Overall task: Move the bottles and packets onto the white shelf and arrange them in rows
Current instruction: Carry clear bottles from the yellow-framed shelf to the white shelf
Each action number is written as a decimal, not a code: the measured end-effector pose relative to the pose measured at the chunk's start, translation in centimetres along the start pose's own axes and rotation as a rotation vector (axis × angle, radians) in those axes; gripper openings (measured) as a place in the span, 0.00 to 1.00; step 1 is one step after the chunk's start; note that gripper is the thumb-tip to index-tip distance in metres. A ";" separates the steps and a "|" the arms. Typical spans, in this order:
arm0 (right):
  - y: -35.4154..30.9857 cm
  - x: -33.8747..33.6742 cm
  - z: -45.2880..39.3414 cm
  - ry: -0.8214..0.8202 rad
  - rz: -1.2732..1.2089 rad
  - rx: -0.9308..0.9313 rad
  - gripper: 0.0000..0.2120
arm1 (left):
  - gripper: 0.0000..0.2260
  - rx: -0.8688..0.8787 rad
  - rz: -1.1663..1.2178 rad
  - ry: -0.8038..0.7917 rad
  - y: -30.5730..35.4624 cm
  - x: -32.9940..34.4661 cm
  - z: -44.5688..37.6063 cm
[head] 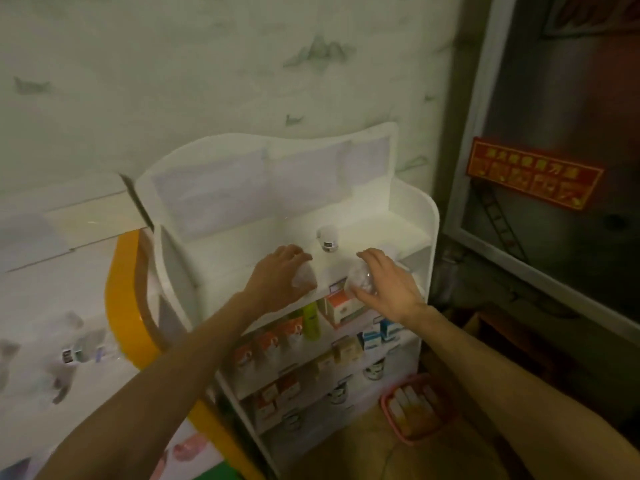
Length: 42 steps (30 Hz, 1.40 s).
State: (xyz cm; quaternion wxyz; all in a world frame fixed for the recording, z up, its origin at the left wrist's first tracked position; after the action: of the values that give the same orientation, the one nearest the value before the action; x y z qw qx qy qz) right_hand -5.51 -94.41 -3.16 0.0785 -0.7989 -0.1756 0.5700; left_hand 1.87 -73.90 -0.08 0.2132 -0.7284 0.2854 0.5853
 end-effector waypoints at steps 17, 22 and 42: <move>21.0 1.5 -11.3 -0.208 0.034 0.419 0.35 | 0.27 0.134 0.098 -0.289 4.3 11.0 -25.4; 25.3 2.7 -14.3 -0.219 0.045 0.433 0.32 | 0.29 0.116 0.098 -0.286 4.4 13.2 -31.0; 34.5 10.9 -29.7 -0.358 0.095 0.048 0.33 | 0.29 -0.156 0.049 -0.331 1.7 21.1 -42.4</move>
State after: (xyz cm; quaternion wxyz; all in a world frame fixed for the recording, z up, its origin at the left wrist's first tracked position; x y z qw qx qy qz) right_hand 32.09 -120.14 -14.02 0.0379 -0.6900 -0.1351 0.7101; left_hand 34.92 -106.05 -11.08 0.1860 -0.6292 0.2176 0.7226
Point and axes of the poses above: each hand's wrist, its own z-axis away from the middle knuckle, its own x-axis out of the palm, y = z × x, the point moved 7 cm from there along -z, towards the middle knuckle, and after that the axes turned 4 degrees about -y, right-handed, at the moved point
